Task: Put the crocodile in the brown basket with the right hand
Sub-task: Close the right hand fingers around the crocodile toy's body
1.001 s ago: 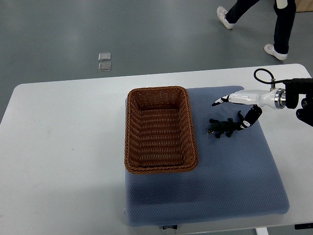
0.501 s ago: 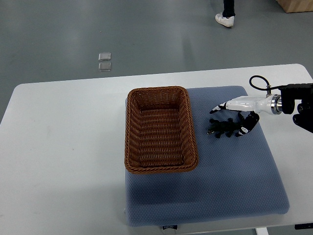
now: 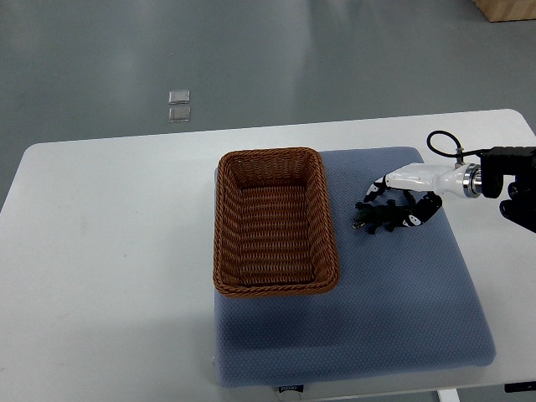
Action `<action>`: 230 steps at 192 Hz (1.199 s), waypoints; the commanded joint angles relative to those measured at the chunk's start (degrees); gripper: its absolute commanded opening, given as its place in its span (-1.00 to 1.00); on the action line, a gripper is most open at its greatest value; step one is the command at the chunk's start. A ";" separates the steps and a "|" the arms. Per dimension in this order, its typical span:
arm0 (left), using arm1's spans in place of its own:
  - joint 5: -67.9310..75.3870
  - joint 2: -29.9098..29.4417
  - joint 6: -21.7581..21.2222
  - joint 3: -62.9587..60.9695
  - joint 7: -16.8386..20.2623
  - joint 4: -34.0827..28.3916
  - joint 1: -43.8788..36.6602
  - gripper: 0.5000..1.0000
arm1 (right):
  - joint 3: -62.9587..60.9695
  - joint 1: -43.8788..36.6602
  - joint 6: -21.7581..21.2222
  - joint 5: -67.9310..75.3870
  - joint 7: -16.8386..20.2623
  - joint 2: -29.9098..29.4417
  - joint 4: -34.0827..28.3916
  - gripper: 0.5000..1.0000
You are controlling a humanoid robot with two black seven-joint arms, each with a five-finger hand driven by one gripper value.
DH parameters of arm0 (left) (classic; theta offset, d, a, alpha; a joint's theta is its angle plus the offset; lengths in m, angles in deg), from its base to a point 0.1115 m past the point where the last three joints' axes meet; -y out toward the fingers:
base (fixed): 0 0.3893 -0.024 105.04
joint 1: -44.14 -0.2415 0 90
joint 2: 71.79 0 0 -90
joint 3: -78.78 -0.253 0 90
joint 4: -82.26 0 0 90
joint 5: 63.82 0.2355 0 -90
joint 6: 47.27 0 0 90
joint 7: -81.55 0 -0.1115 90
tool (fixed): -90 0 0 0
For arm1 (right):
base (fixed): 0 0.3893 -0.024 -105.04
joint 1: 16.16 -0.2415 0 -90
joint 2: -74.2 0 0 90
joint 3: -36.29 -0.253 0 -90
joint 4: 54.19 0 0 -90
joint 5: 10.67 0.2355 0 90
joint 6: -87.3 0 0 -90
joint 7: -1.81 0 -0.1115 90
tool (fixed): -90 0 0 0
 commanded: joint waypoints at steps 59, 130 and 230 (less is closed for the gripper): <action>0.00 0.00 0.00 -0.01 0.00 0.00 0.00 1.00 | 0.27 -0.13 -0.01 -0.14 0.00 0.18 0.00 -1.00; 0.00 0.00 0.00 -0.01 0.00 0.00 0.00 1.00 | 0.45 -0.75 0.07 0.21 0.00 0.88 0.00 -1.00; 0.00 0.00 0.00 -0.01 0.00 0.00 0.00 1.00 | 0.10 -1.89 -0.01 0.74 0.00 0.70 0.00 -1.00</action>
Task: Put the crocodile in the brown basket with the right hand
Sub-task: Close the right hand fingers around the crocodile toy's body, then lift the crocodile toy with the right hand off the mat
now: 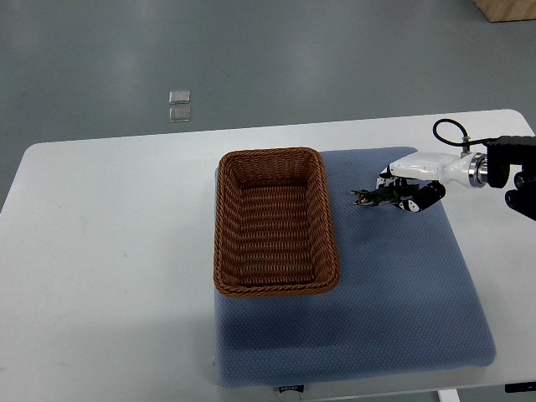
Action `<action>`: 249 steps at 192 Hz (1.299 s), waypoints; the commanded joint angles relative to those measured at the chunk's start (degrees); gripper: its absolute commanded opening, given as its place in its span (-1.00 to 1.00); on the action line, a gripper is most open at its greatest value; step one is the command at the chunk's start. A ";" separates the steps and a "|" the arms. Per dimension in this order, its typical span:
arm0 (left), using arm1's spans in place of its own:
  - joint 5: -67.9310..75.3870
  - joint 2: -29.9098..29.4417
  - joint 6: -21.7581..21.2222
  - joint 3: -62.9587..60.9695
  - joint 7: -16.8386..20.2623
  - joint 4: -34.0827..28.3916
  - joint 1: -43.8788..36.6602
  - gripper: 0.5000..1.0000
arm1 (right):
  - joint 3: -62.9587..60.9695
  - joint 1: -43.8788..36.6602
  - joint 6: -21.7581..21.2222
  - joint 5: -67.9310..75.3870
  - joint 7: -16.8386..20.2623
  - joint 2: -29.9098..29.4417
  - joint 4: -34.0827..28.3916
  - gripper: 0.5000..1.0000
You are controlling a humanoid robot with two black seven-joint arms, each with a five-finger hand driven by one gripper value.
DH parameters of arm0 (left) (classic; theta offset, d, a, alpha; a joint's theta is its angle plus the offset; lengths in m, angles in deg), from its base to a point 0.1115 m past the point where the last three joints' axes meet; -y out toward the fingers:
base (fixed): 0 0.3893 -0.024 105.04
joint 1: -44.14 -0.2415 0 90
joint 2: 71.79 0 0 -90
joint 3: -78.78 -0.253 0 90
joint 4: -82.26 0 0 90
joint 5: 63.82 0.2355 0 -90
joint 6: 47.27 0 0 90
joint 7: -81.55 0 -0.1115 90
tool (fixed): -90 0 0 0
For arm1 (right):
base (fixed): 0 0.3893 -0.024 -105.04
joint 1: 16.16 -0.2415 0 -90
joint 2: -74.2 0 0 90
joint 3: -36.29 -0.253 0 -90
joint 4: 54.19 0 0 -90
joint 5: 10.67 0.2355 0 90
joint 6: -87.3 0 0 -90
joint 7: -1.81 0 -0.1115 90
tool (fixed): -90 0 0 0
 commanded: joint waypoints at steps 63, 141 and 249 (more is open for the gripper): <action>0.00 0.00 0.00 0.00 0.01 0.00 0.00 1.00 | -0.27 -2.32 -0.32 1.23 -0.01 -0.04 0.00 -1.00; 0.00 0.00 0.08 0.00 0.01 0.00 0.00 1.00 | -0.18 -4.61 -0.41 1.23 -0.01 -0.57 -2.02 -1.00; 0.00 0.00 0.00 0.00 0.01 0.00 0.00 1.00 | -0.18 -4.87 -0.58 1.23 -0.01 -0.74 -3.78 -1.00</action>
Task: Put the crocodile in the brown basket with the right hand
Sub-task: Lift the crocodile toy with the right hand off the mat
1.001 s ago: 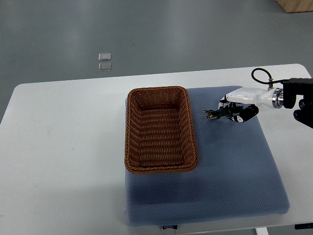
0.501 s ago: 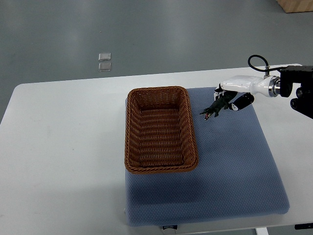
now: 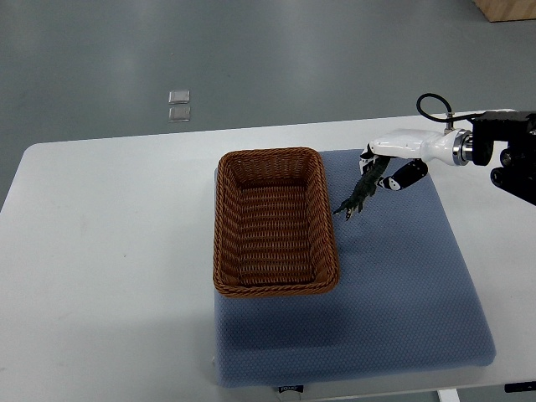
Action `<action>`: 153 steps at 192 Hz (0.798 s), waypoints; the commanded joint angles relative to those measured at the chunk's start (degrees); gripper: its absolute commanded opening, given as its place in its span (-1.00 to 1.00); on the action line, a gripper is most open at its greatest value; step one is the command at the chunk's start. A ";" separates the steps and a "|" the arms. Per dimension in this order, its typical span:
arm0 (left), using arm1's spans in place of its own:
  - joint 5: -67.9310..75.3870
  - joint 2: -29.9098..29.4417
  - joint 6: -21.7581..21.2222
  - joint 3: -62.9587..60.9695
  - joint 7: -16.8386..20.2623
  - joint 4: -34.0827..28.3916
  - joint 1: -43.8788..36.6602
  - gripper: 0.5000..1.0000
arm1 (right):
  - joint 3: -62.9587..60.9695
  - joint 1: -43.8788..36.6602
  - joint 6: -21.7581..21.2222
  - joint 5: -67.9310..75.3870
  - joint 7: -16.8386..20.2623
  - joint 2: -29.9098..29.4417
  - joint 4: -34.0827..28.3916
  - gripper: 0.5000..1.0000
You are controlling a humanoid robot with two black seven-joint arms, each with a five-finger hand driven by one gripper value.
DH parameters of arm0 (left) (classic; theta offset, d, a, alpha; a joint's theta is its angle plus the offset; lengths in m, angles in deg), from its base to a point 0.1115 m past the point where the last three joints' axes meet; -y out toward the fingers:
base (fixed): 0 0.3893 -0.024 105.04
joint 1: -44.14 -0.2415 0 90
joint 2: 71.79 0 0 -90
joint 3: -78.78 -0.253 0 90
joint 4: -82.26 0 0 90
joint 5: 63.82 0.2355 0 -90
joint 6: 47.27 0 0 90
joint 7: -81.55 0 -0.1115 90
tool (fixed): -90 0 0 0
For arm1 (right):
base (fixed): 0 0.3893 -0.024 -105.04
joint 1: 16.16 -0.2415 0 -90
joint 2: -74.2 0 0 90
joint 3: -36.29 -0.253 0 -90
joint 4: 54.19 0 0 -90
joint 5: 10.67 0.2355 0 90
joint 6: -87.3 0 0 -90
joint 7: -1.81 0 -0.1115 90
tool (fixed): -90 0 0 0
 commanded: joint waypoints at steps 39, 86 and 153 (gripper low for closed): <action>0.00 0.00 -0.01 0.00 -0.01 0.00 0.00 1.00 | 0.09 -0.02 -0.15 -0.01 0.00 0.10 -0.18 -1.00; 0.00 0.00 -0.01 0.00 -0.01 0.00 0.00 1.00 | 0.09 -0.19 -0.76 -0.01 0.00 0.45 -0.18 -1.00; 0.00 0.00 -0.01 0.00 -0.01 0.00 0.00 1.00 | 0.00 -3.09 -2.44 -0.01 0.00 0.71 -0.18 -1.00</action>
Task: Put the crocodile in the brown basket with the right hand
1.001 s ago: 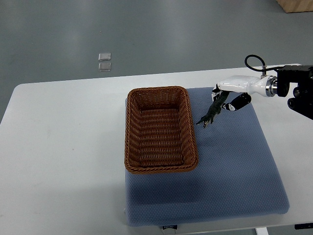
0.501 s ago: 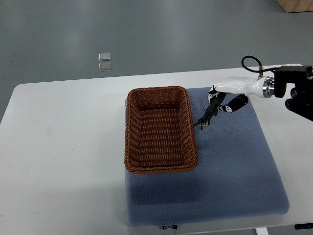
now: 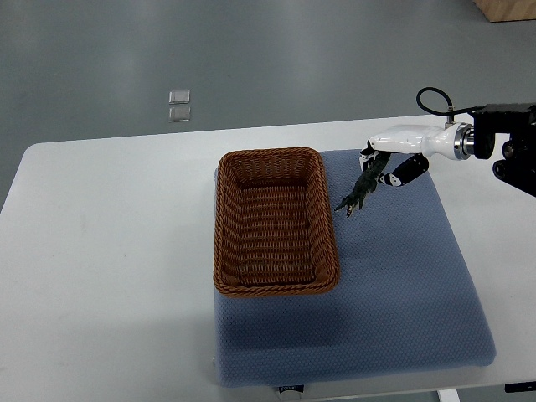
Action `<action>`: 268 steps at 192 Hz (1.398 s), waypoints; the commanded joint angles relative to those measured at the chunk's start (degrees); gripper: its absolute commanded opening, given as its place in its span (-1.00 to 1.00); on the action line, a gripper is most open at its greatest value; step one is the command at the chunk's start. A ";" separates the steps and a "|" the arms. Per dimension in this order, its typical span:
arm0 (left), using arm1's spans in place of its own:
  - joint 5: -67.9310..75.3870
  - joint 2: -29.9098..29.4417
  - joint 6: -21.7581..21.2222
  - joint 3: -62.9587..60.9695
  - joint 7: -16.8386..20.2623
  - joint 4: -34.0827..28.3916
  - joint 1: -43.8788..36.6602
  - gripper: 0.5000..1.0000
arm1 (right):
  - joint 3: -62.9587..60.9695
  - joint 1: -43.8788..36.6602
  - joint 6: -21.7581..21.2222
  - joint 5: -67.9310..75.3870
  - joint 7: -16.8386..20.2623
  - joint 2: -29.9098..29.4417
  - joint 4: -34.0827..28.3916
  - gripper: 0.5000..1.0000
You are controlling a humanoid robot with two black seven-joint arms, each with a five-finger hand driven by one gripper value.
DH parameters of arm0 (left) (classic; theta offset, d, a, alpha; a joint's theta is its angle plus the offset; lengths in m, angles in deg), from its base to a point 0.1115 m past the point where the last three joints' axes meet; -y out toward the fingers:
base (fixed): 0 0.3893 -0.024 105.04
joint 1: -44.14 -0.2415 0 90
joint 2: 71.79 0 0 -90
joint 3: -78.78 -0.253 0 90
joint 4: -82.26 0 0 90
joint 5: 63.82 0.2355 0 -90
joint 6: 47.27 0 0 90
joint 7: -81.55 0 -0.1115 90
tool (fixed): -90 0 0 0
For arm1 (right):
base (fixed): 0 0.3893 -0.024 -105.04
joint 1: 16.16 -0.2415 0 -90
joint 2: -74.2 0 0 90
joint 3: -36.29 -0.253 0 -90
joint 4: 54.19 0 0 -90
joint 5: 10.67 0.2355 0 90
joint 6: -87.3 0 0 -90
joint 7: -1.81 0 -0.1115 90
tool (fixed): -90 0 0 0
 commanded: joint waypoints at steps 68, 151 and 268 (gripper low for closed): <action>0.00 0.00 0.08 0.00 0.00 0.00 0.00 1.00 | -0.19 -12.58 -8.08 2.20 0.00 -3.32 -5.62 -1.00; 0.00 0.00 -0.01 0.00 0.00 0.00 0.00 1.00 | -0.54 -1.33 -0.87 8.88 3.01 -12.72 -5.36 -0.77; 0.00 0.00 -0.01 0.00 0.00 0.00 0.00 1.00 | -5.46 -0.81 -5.36 31.03 3.98 -6.13 -1.14 0.73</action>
